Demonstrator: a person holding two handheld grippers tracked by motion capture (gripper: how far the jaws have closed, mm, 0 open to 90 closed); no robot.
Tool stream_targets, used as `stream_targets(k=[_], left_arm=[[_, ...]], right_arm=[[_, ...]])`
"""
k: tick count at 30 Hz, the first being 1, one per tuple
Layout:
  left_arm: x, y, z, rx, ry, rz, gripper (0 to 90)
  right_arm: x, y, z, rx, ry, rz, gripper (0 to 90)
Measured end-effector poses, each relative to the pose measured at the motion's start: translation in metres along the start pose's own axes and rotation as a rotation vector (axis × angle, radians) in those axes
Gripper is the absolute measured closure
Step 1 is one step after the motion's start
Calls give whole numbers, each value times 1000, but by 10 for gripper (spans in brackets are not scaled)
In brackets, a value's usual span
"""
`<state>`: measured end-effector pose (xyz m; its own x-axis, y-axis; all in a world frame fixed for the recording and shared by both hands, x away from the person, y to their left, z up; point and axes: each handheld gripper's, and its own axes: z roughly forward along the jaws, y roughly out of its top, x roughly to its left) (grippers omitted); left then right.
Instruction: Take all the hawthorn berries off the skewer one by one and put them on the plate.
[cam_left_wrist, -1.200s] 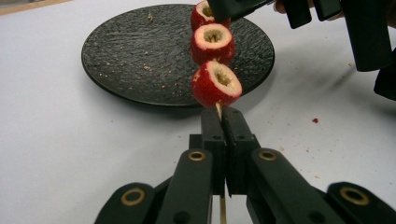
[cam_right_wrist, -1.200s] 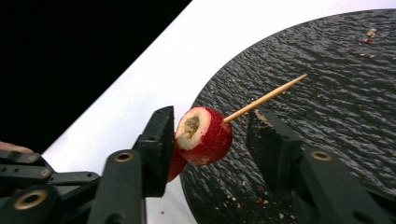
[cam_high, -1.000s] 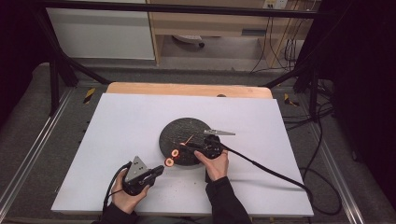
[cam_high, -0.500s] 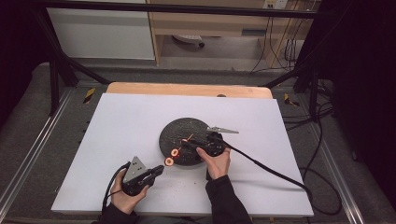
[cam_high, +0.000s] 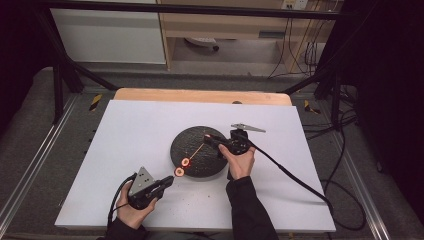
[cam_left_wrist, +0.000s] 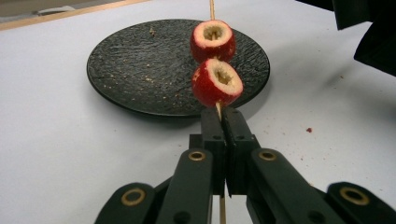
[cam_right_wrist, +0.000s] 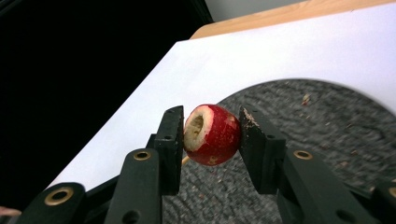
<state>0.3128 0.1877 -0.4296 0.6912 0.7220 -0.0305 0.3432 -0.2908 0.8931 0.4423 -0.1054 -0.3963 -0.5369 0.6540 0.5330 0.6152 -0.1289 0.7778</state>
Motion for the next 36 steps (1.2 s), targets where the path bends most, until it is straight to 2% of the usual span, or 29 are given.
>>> stream_targets(k=[8, 13, 26, 36], left_arm=[[3, -1, -1, 7, -1, -11, 884], [6, -2, -3, 4, 5, -19, 884], [9, -3, -2, 17, 11, -30, 884], [10, -4, -1, 22, 11, -32, 884]], right_arm=[[-8, 13, -3, -19, -25, -16, 628], [-13, 14, -2, -12, -42, -25, 628], [-23, -18, 24, 105, -71, -61, 627], [-28, -37, 36, 182, -102, -105, 625]])
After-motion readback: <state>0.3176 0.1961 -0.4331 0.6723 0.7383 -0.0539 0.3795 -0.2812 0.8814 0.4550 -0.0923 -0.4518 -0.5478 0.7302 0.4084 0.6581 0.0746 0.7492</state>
